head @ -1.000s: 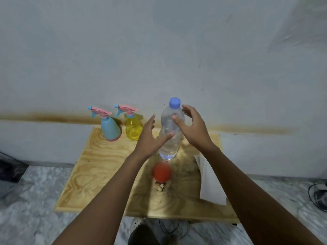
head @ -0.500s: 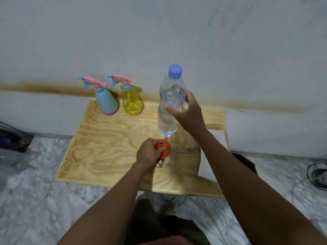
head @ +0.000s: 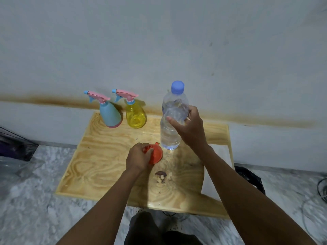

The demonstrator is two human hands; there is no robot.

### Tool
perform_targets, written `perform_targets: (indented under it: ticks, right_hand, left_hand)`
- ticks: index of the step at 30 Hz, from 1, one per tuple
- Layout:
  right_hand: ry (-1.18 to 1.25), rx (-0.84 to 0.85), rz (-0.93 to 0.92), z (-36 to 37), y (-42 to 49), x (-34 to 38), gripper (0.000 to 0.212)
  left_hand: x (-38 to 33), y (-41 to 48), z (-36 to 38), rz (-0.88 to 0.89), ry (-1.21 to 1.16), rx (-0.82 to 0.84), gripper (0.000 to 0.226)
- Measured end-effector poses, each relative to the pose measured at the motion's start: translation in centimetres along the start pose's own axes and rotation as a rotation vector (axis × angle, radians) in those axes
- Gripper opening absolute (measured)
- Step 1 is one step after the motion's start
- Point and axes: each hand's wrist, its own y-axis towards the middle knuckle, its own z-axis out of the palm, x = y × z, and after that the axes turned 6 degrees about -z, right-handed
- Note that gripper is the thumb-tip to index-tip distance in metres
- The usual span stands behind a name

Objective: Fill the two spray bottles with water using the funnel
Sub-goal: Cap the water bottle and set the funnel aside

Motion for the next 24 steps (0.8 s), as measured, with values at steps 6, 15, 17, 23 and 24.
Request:
perform_targets:
  ticks: [6, 15, 17, 23, 24]
  right_hand:
    - [0.013, 0.001, -0.06, 0.3, -0.1, -0.5, 0.068]
    - [0.005, 0.083, -0.03, 0.9, 0.0, -0.6, 0.091]
    - [0.014, 0.024, -0.015, 1.1, -0.2, -0.4, 0.087]
    - [0.029, -0.173, 0.01, 0.2, 1.5, 0.1, 0.085]
    - [0.019, -0.185, 0.01, -0.1, 2.0, 0.0, 0.086]
  left_hand:
    - [-0.4, 1.8, -0.6, -0.006, -0.053, -0.024, 0.027]
    - [0.2, 2.4, -1.5, -0.005, -0.078, -0.043, 0.028]
    - [0.2, 2.7, -1.7, 0.009, -0.081, -0.056, 0.028]
    - [-2.0, 4.8, -2.0, 0.038, -0.088, -0.082, 0.03]
    - [-2.7, 5.3, -1.9, 0.035, -0.087, -0.08, 0.031]
